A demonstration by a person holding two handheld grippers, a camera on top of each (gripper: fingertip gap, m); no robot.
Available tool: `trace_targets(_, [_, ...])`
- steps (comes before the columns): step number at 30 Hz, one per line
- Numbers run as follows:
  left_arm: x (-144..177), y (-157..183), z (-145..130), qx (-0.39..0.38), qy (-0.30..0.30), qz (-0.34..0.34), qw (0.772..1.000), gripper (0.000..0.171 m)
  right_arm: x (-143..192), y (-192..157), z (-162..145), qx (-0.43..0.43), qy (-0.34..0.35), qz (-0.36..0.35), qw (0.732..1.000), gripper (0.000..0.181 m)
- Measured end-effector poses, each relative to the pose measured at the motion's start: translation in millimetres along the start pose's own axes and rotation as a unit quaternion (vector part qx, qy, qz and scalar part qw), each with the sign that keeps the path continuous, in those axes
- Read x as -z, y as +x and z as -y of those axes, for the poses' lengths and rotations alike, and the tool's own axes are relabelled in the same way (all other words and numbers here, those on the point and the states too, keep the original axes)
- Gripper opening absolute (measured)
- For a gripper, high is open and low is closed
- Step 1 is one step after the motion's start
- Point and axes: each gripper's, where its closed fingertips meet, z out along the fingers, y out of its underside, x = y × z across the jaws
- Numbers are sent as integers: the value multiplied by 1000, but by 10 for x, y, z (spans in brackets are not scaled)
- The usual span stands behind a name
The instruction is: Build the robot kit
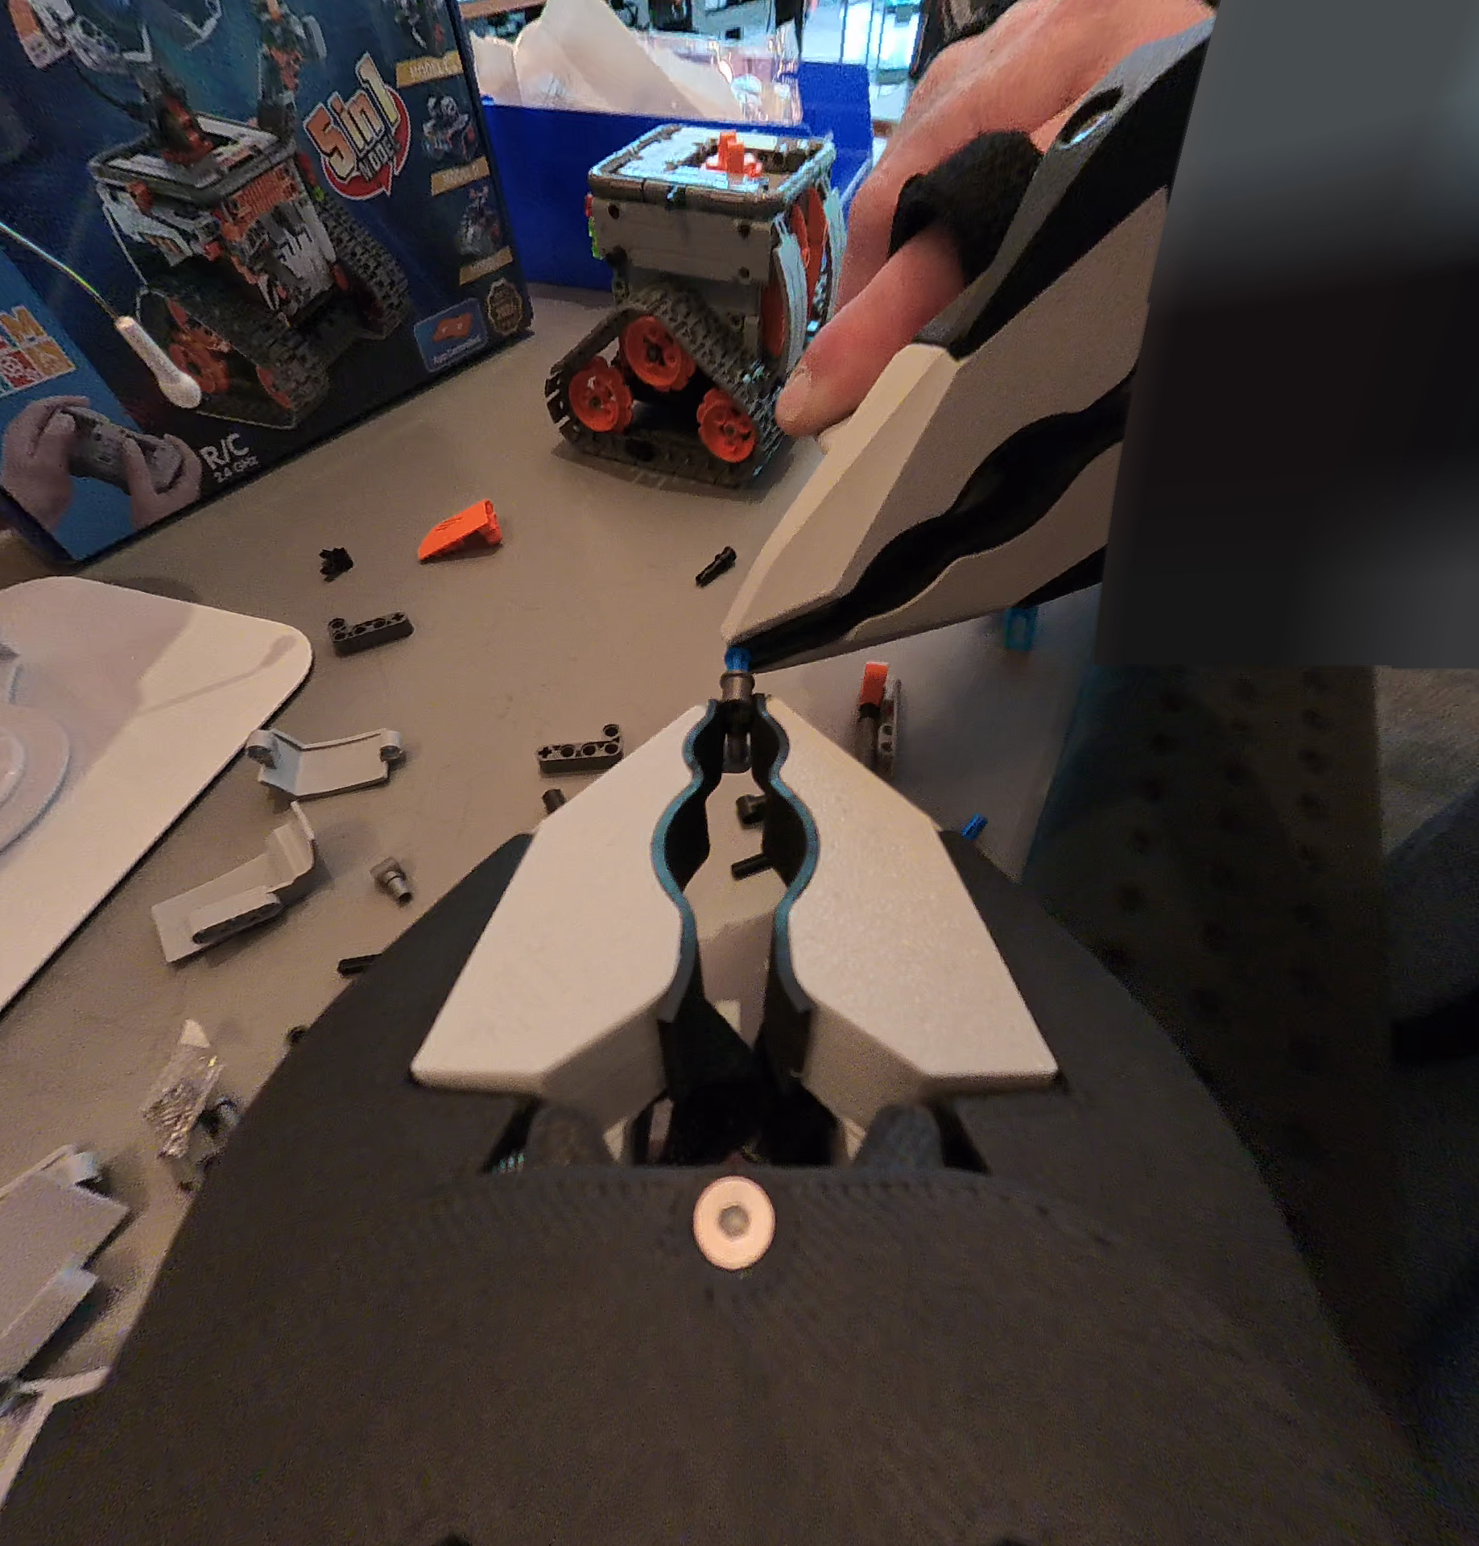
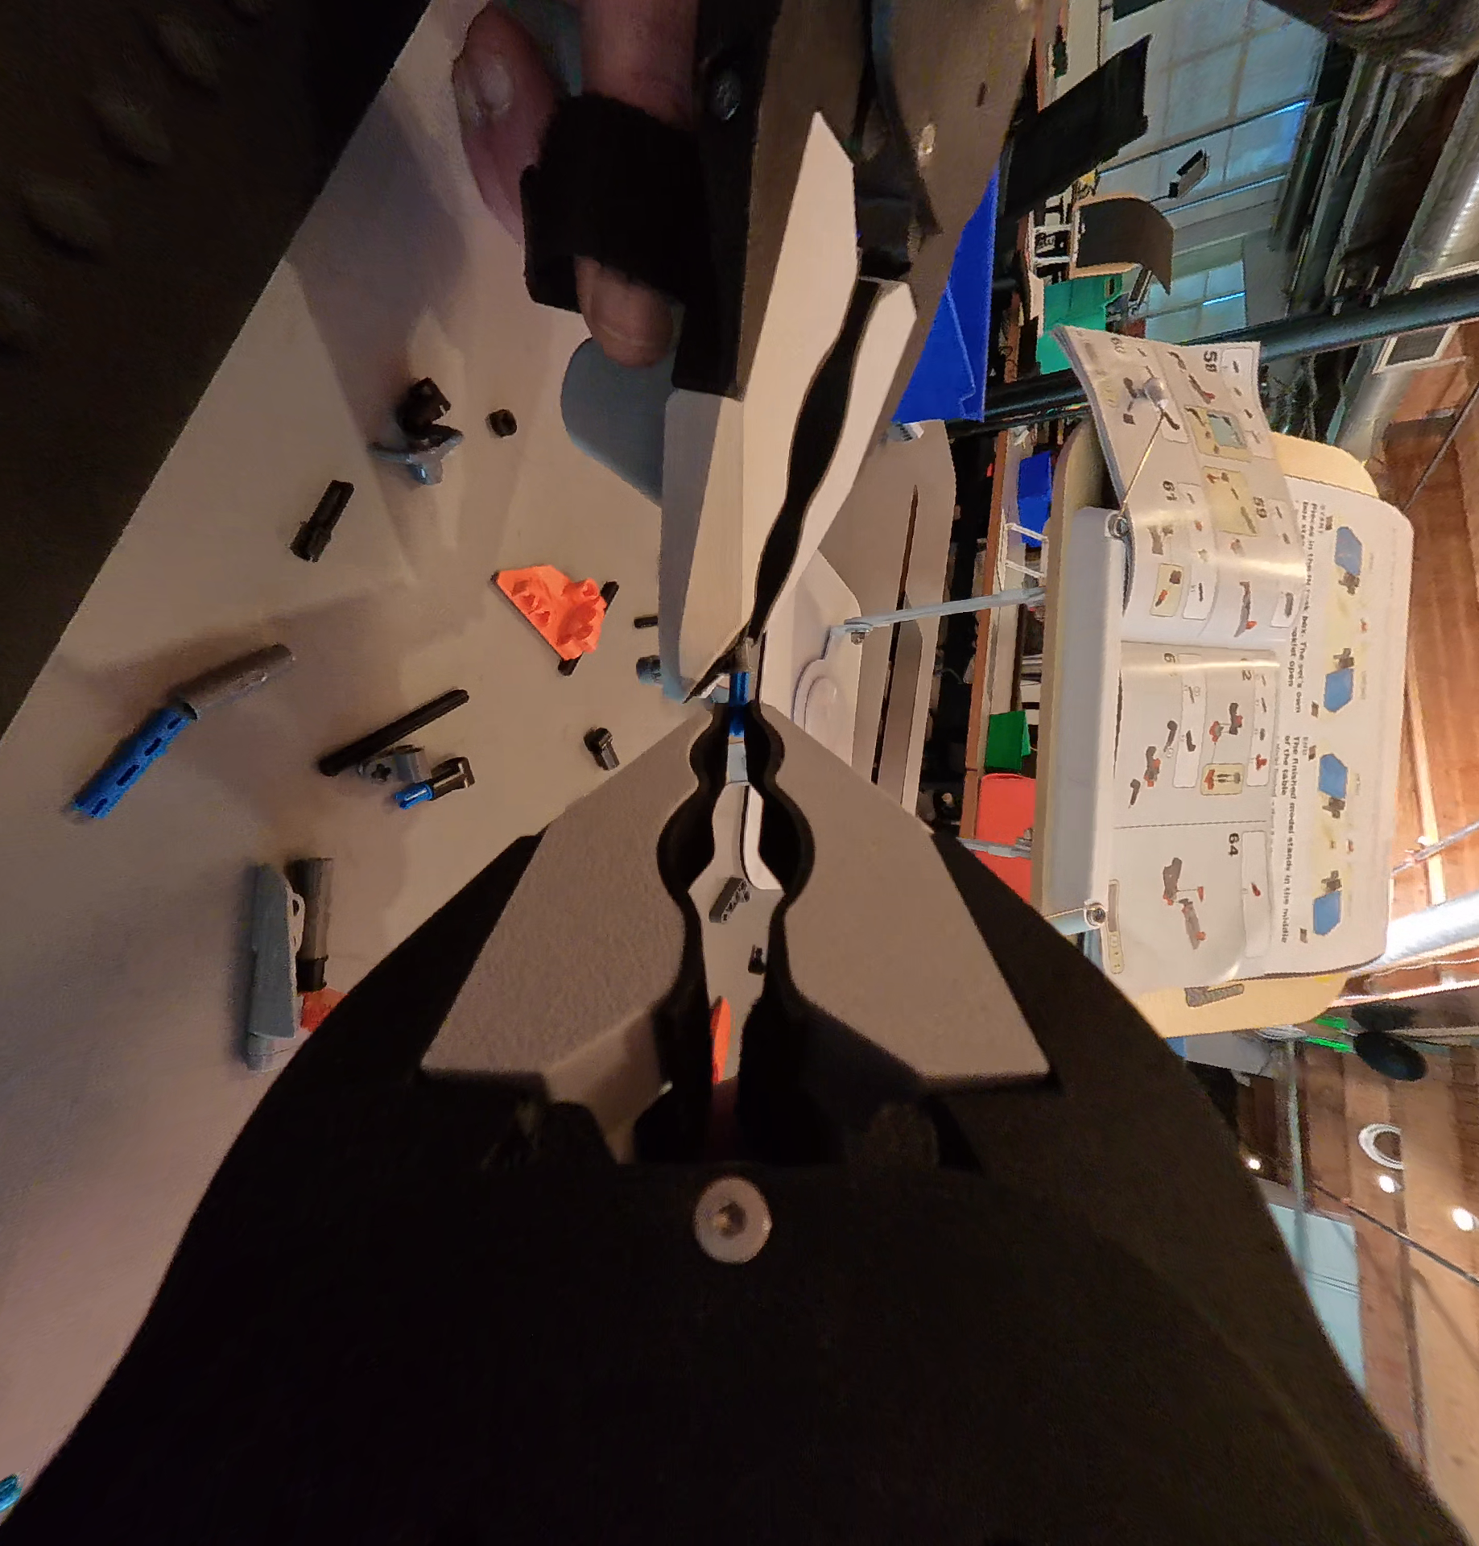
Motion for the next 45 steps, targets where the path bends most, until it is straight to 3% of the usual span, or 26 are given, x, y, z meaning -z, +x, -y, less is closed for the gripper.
trace_targets(13, [-89, -47, -167, -77, -74, 53, 993, 5, -64, -130, -51, 90, -45, -4, 995, 0])
trace_targets(33, [-100, -48, -194, -86, -82, 59, 991, 4, -79, -155, -10, 114, -40, -10, 993, 0])
trace_targets(38, [-109, -32, -106, -57, -52, 52, 996, 5, -58, -106, -17, 47, -15, 3, 999, 3])
trace_targets(43, [-60, -85, 124, 39, 25, 38, 998, 5, 62, 106, 21, -123, 32, 8, 992, 22])
trace_targets(45, [-34, -120, 217, 79, 60, 32, 995, 6, 59, 167, 1, -150, 30, 2, 988, 37])
